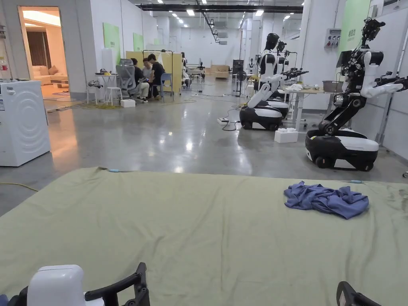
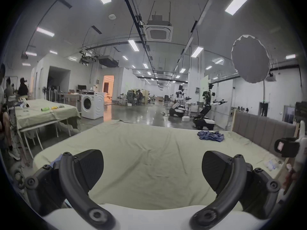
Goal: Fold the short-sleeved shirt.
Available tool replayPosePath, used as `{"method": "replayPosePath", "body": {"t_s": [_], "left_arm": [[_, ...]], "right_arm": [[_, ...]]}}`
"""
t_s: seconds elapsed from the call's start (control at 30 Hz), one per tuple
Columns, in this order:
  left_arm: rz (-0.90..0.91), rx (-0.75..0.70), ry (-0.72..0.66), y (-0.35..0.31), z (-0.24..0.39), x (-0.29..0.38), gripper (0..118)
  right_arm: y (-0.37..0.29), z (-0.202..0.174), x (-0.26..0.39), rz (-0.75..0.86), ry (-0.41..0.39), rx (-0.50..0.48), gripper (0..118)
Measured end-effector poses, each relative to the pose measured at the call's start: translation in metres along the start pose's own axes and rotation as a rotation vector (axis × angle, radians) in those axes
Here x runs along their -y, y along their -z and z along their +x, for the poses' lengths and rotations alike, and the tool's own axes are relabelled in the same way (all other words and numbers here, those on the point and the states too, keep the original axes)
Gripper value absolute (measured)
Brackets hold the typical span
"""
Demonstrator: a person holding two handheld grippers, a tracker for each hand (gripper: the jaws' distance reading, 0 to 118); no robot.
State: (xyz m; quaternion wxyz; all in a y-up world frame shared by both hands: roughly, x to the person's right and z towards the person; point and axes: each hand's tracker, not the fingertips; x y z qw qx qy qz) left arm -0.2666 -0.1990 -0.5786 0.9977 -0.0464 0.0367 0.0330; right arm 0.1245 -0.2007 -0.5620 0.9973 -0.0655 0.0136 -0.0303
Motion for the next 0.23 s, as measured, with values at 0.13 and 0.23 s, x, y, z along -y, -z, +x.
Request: {"method": "replayPosePath", "body": {"t_s": [0.13,0.23], "left_arm": [[0.008,-0.011,0.038,-0.0023,0.0060,-0.0007,118],[0.034,0.097,-0.051,-0.0056,0.0042,0.0004,118]], "right_arm": [[-0.0003,-0.0035,0.0005,0.001,-0.015,-0.010,109],[0.0014,-0.0056,-0.0008,0.001,-0.012,-0.010,109]]}}
